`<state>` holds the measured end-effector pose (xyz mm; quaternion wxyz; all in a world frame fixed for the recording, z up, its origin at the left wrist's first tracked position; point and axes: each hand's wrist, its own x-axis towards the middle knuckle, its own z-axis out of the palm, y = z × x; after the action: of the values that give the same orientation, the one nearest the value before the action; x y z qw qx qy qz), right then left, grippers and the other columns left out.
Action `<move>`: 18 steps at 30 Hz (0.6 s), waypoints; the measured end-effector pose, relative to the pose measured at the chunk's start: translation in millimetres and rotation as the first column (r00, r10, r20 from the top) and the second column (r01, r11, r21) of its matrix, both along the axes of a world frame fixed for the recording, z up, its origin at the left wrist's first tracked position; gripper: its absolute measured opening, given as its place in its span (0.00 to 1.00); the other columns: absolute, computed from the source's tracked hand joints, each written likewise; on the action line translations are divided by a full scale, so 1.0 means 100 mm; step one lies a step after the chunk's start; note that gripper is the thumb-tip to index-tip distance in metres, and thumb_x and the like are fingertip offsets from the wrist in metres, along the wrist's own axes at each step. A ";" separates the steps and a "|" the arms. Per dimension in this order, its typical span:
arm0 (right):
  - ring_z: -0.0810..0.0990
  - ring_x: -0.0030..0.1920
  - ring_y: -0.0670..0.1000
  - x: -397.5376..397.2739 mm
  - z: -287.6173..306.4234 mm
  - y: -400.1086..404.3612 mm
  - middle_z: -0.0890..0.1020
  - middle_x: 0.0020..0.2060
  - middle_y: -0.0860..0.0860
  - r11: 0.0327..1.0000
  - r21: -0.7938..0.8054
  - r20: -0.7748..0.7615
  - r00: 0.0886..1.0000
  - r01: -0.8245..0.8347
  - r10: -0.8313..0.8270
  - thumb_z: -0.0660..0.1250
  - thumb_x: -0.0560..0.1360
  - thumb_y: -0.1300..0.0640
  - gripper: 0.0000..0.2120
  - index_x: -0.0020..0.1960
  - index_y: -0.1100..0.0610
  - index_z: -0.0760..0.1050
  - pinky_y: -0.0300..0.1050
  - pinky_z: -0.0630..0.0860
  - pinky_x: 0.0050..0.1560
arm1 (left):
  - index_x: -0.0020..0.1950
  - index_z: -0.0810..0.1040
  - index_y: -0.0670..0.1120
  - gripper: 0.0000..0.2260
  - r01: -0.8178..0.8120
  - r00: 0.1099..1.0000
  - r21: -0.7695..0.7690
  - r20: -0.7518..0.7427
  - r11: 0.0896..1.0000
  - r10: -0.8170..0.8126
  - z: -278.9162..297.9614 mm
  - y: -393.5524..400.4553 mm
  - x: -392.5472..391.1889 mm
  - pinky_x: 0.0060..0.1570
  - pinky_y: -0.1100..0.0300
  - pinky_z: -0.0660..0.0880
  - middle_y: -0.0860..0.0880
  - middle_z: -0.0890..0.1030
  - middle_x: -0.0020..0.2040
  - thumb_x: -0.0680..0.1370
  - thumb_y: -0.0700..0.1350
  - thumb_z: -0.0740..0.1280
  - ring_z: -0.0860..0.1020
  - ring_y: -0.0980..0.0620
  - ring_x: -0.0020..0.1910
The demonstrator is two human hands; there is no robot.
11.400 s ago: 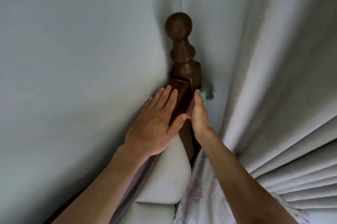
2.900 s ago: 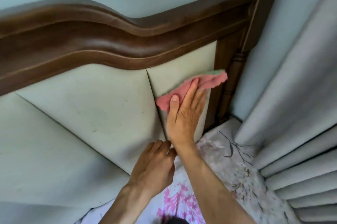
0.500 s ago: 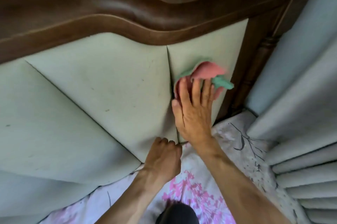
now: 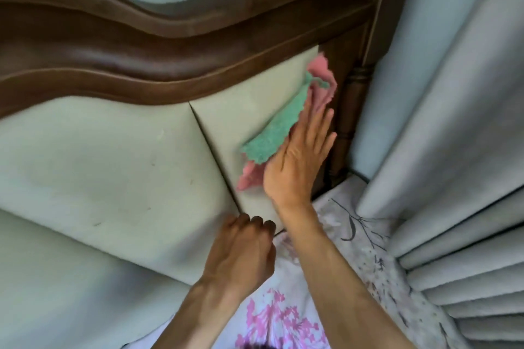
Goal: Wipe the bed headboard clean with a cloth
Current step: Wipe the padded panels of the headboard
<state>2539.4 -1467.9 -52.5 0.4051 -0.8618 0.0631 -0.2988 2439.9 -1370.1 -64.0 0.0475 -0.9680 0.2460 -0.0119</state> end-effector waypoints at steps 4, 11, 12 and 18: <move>0.57 0.77 0.67 0.08 -0.06 -0.33 0.59 0.76 0.68 0.880 0.466 -0.362 0.927 0.090 0.097 0.65 0.73 0.72 0.30 0.74 0.72 0.61 0.58 0.54 0.77 | 0.29 0.66 0.52 0.14 0.034 0.999 0.006 0.043 0.999 -0.034 0.07 -0.13 0.06 0.28 0.60 0.63 0.50 0.74 0.25 0.61 0.47 0.73 0.74 0.49 0.25; 0.47 0.80 0.52 0.43 0.26 -0.39 0.45 0.81 0.53 0.831 0.556 -0.197 0.976 0.032 0.094 0.45 0.86 0.49 0.27 0.81 0.55 0.43 0.46 0.42 0.76 | 0.33 0.59 0.50 0.16 0.031 0.998 0.000 0.058 1.000 -0.031 0.01 -0.27 0.15 0.33 0.58 0.57 0.51 0.72 0.24 0.64 0.46 0.69 0.72 0.49 0.24; 0.50 0.80 0.54 0.26 0.10 -0.33 0.47 0.81 0.54 0.816 0.578 -0.211 0.965 -0.002 0.152 0.45 0.85 0.47 0.27 0.81 0.55 0.45 0.50 0.45 0.78 | 0.33 0.59 0.50 0.15 0.012 0.999 0.007 0.029 1.000 -0.013 0.01 -0.28 0.15 0.33 0.59 0.56 0.51 0.72 0.24 0.65 0.46 0.68 0.72 0.49 0.24; 0.68 0.74 0.58 -0.14 -0.09 -0.23 0.70 0.74 0.56 0.814 0.578 -0.082 0.988 -0.059 0.130 0.53 0.71 0.59 0.31 0.75 0.59 0.68 0.58 0.63 0.74 | 0.36 0.68 0.50 0.07 -0.091 0.989 0.045 -0.116 0.995 0.096 0.00 -0.15 -0.02 0.35 0.57 0.59 0.47 0.79 0.34 0.73 0.45 0.64 0.77 0.44 0.33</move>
<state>2525.1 -1490.9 -61.8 0.6555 -0.7180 0.1308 -0.1943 2438.1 -1385.1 -64.1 0.0524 -0.9764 0.2027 0.0522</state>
